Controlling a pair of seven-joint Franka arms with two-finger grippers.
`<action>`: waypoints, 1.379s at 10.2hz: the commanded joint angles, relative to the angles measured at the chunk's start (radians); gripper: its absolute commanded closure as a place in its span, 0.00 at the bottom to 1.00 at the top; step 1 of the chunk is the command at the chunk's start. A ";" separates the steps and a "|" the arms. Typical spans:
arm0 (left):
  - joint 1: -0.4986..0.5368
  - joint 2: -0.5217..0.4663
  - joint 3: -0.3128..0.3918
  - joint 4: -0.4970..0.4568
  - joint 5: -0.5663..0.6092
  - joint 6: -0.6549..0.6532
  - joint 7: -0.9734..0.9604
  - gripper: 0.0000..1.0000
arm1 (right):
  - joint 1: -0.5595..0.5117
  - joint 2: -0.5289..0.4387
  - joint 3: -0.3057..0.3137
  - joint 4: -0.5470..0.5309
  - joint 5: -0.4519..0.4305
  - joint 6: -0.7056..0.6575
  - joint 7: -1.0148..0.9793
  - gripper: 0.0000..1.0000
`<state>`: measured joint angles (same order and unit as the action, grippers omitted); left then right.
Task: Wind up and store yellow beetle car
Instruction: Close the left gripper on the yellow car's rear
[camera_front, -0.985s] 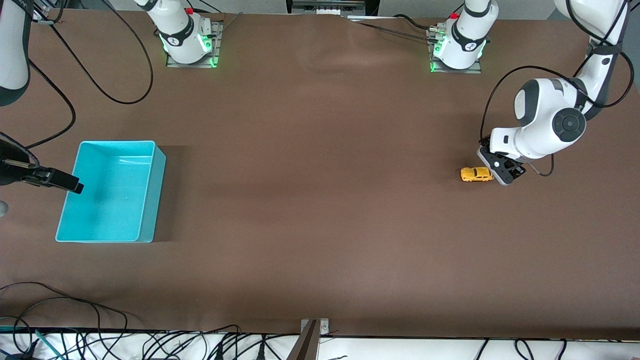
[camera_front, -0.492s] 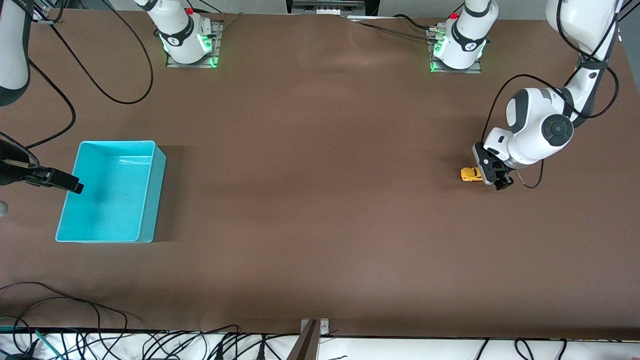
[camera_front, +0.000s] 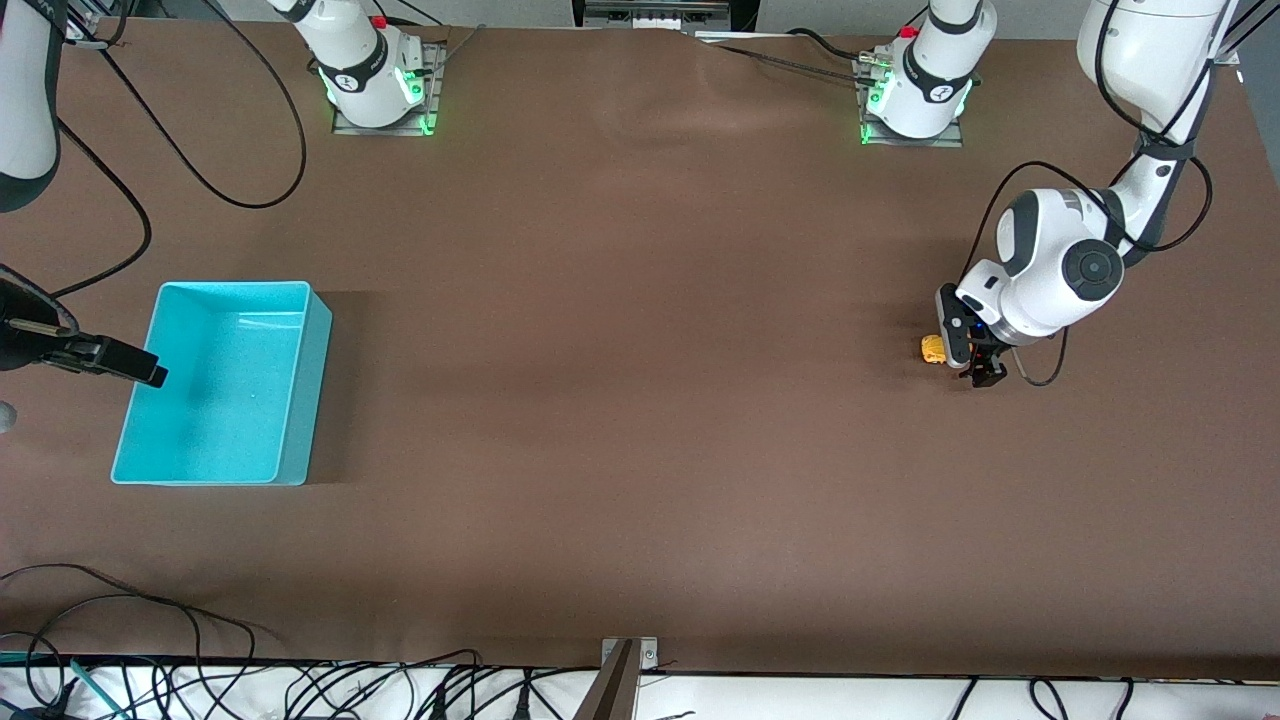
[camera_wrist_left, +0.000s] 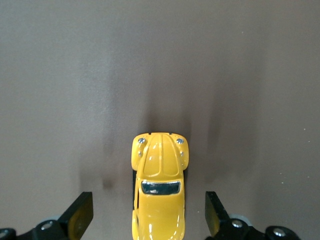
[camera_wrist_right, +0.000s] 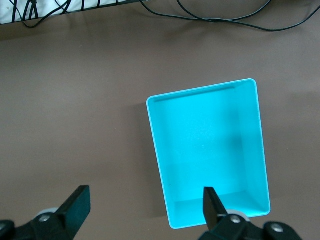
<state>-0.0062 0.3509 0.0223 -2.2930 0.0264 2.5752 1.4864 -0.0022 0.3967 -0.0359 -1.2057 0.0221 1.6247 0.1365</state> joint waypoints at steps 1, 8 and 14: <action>-0.005 0.002 0.010 -0.002 0.018 0.014 0.032 0.10 | -0.004 -0.015 0.002 -0.011 -0.001 0.003 -0.005 0.00; -0.005 -0.023 0.010 -0.002 0.020 -0.006 0.063 1.00 | -0.004 -0.012 0.002 -0.011 -0.001 0.003 -0.005 0.00; -0.035 -0.047 0.010 -0.002 0.020 -0.053 0.064 1.00 | -0.004 -0.012 0.002 -0.011 -0.001 0.001 -0.005 0.00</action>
<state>-0.0212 0.3421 0.0233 -2.2923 0.0265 2.5659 1.5394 -0.0023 0.3968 -0.0360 -1.2057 0.0221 1.6246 0.1365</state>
